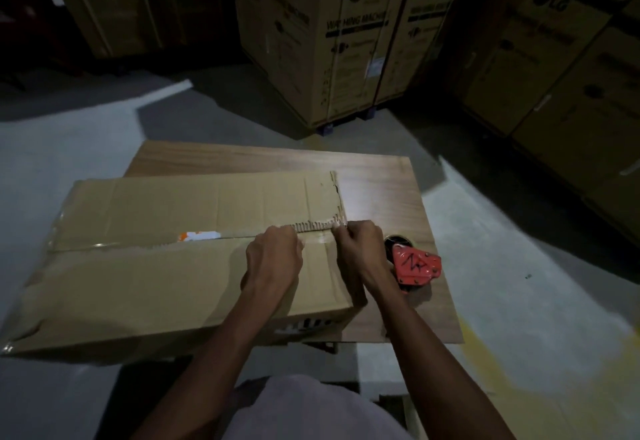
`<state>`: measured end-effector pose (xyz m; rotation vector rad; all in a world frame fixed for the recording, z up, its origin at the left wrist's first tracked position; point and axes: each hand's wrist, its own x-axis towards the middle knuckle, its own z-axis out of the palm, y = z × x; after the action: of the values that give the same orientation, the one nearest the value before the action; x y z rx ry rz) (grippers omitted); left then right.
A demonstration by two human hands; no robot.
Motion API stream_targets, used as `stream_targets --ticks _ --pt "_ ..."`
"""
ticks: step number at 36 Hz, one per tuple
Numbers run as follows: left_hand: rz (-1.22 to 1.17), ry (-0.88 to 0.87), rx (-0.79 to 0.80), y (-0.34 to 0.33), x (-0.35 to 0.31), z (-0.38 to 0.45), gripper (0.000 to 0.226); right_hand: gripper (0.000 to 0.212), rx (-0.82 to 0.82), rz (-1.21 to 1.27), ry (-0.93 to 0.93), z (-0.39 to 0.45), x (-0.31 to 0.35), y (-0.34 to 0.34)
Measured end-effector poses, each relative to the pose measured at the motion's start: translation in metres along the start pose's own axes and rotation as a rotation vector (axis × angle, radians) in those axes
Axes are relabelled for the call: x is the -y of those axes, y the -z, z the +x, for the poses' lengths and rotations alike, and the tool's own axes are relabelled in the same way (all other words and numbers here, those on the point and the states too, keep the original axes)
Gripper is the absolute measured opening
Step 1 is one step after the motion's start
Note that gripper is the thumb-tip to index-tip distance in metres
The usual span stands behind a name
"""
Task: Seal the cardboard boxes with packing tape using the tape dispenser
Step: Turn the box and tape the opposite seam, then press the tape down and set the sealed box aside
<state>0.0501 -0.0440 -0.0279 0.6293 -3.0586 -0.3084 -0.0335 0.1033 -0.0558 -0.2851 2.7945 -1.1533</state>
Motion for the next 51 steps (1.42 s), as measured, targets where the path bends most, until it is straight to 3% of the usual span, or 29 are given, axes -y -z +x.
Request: stream_targets --ticks 5,9,11,15,19,21,23,24,27,31,35,38,43,48,51 --pt "-0.068 0.022 -0.036 -0.005 -0.019 -0.013 0.038 0.049 -0.064 0.166 -0.05 -0.006 -0.019 -0.009" --pt "-0.138 -0.021 -0.087 -0.013 -0.044 -0.035 0.033 0.039 0.069 0.586 -0.267 -0.016 -0.044 0.002" --pt "-0.172 -0.036 -0.107 -0.017 -0.054 -0.044 0.032 0.031 0.076 0.645 -0.333 -0.024 -0.063 0.008" --pt "-0.258 -0.115 -0.146 -0.02 -0.068 -0.058 0.025 0.023 0.017 0.586 -0.478 -0.041 -0.106 0.018" --pt "-0.33 -0.209 -0.225 -0.018 -0.08 -0.067 0.024 0.025 -0.117 0.319 -0.569 -0.054 -0.149 0.027" --pt "-0.366 -0.247 -0.252 -0.019 -0.086 -0.069 0.026 0.041 -0.07 0.21 -0.628 -0.056 -0.161 0.028" --pt "-0.382 -0.262 -0.276 -0.02 -0.093 -0.071 0.027 0.027 0.006 0.177 -0.645 -0.058 -0.17 0.023" --pt "-0.39 -0.267 -0.29 -0.022 -0.096 -0.072 0.027 0.014 0.04 0.179 -0.643 -0.059 -0.173 0.019" --pt "-0.42 -0.27 -0.325 -0.025 -0.102 -0.073 0.023 0.017 0.111 0.135 -0.586 -0.062 -0.181 0.007" --pt "-0.449 -0.24 -0.338 -0.026 -0.104 -0.075 0.019 0.041 0.1 0.033 -0.484 -0.057 -0.189 -0.002" --pt "-0.503 -0.195 -0.314 -0.028 -0.098 -0.079 0.014 0.03 0.127 0.009 -0.529 -0.045 -0.185 -0.003" --pt "-0.544 -0.177 -0.278 -0.03 -0.093 -0.081 0.018 0.021 0.081 0.054 -0.546 -0.037 -0.177 -0.001" --pt "-0.583 -0.19 -0.255 -0.027 -0.089 -0.083 0.022 0.024 -0.073 0.236 -0.582 -0.047 -0.161 0.007" --pt "-0.638 -0.182 -0.241 -0.023 -0.085 -0.082 0.022 0.018 -0.125 0.322 -0.448 -0.058 -0.141 0.027" --pt "-0.677 -0.163 -0.216 -0.024 -0.084 -0.079 0.022 0.011 -0.219 0.437 -0.277 -0.065 -0.124 0.038"
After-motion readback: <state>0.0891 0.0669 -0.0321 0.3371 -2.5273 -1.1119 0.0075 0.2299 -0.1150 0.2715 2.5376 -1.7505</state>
